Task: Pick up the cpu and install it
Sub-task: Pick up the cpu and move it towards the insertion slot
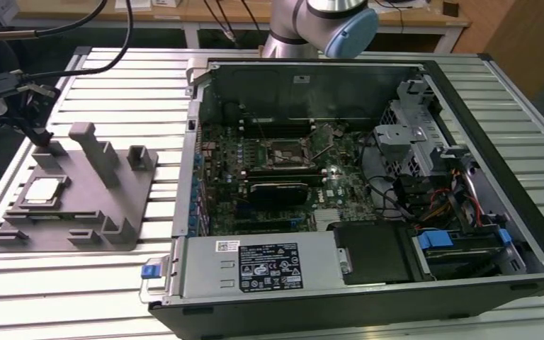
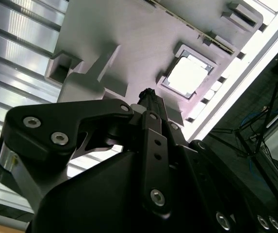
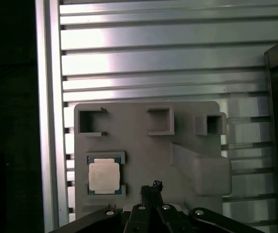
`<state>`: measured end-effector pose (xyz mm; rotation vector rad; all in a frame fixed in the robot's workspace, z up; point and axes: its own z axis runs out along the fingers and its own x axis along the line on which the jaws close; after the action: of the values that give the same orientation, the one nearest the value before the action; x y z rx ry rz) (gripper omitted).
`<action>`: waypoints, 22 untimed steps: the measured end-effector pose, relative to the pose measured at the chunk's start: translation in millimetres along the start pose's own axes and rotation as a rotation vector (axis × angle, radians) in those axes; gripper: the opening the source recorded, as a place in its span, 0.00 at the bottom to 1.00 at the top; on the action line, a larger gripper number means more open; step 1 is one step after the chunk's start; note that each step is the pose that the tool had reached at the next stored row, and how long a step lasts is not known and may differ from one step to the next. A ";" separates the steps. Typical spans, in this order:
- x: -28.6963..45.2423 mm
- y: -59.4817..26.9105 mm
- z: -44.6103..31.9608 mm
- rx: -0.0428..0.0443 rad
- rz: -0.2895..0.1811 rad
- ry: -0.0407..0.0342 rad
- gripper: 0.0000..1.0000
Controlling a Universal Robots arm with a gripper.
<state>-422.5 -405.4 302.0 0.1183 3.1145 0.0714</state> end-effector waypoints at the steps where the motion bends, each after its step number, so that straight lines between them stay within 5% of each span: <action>1: 0.1 -0.1 1.1 0.0001 0.000 0.0008 0.11; 22: 18.0 -4.7 22.5 0.0005 0.000 0.0053 0.11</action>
<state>-440.2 -407.7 279.0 0.1186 3.1198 0.0711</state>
